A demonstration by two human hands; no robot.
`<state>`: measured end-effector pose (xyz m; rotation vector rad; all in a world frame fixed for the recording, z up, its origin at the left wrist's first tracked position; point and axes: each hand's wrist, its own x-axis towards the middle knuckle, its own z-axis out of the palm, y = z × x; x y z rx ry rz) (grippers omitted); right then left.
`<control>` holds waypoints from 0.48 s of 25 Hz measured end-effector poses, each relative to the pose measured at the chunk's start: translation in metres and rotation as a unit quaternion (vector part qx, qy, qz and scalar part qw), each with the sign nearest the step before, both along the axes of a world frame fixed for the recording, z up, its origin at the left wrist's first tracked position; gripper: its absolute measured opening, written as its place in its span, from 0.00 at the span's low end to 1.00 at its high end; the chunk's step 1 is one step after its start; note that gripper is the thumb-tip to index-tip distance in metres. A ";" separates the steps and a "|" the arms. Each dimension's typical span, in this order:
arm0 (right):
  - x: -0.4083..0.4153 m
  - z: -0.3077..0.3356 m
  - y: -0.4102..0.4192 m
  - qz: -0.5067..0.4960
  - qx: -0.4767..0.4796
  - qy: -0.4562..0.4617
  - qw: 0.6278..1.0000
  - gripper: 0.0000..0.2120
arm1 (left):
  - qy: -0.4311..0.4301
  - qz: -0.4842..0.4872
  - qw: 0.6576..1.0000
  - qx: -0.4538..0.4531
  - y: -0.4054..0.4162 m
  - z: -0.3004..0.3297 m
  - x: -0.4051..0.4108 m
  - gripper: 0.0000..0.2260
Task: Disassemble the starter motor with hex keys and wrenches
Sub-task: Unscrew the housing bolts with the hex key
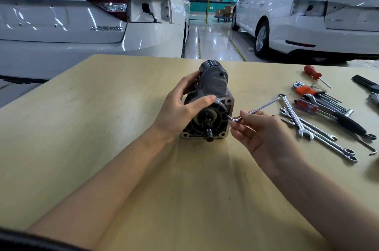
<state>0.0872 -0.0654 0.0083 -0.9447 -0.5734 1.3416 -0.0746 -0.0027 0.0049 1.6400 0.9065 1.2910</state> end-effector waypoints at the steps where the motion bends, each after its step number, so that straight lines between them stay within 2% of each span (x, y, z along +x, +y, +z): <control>1: 0.000 -0.001 0.001 0.001 -0.002 0.003 1.000 0.06 | 0.002 0.002 1.000 -0.001 0.000 0.000 0.000 0.29; 12: -0.001 -0.008 0.003 -0.011 -0.022 0.028 0.999 0.01 | 0.009 0.005 1.000 -0.006 0.001 0.001 0.000 0.30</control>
